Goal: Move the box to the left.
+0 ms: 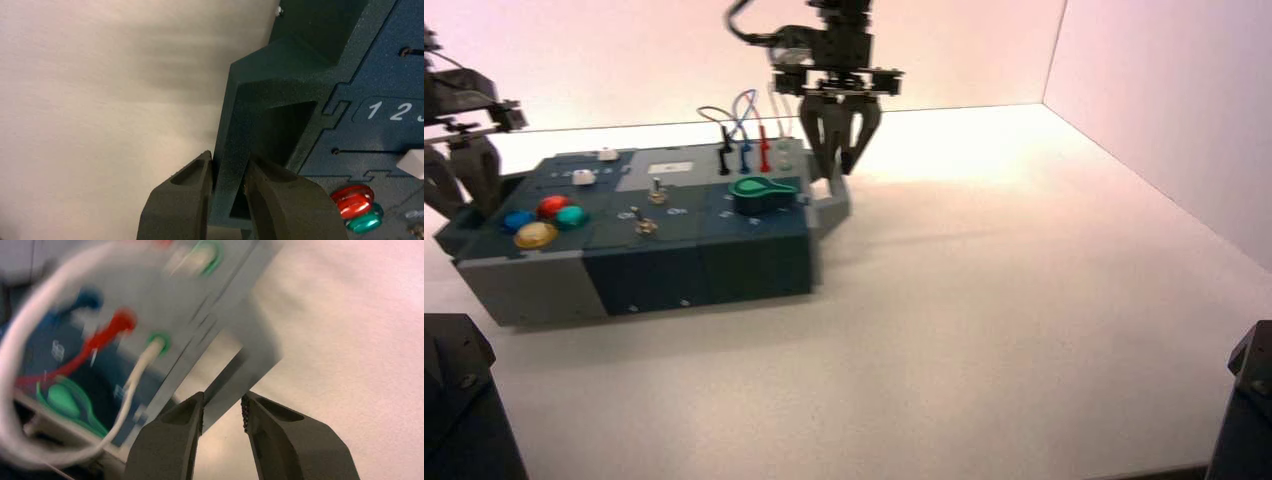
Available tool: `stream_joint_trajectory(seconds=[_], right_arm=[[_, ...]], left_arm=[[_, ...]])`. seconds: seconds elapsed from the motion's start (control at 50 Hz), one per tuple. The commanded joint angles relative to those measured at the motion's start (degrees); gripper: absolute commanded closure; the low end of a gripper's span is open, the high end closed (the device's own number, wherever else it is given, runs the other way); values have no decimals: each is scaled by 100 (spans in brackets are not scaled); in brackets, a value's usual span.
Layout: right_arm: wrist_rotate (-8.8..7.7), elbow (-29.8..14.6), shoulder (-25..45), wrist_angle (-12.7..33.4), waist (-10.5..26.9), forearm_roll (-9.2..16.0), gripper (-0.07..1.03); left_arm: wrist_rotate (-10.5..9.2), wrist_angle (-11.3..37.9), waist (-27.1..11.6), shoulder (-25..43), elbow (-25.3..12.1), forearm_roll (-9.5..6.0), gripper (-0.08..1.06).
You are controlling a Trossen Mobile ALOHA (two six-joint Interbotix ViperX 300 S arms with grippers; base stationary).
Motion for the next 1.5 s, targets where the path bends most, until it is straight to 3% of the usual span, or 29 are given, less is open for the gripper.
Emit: stream_joint_trajectory(seconds=[0.02,0.38,0.66,0.8,0.94,1.16,1.5], right_arm=[[-167,-457,-18,62,729,229,99],[-149,-642,97,123,729,202,99],[-70,-615,53,123,712,123,99],[114,-659,-62,88,650,-123,99],[149,-642,-123,97,598,-211,99],[272,-712,-149,79,563,-448,99],[343,-905,-272,79,554,-527,99]], left_arm=[[-79,9,26,-387,-272,-105,101],[-35,105,-105,-290,-255,-167,100],[-132,158,-70,-132,-290,-114,70],[-193,167,35,-105,-308,-105,61],[-290,176,167,-97,-325,-97,46],[-299,176,141,-202,-325,-114,46],[-290,246,-97,-914,-343,-272,46]])
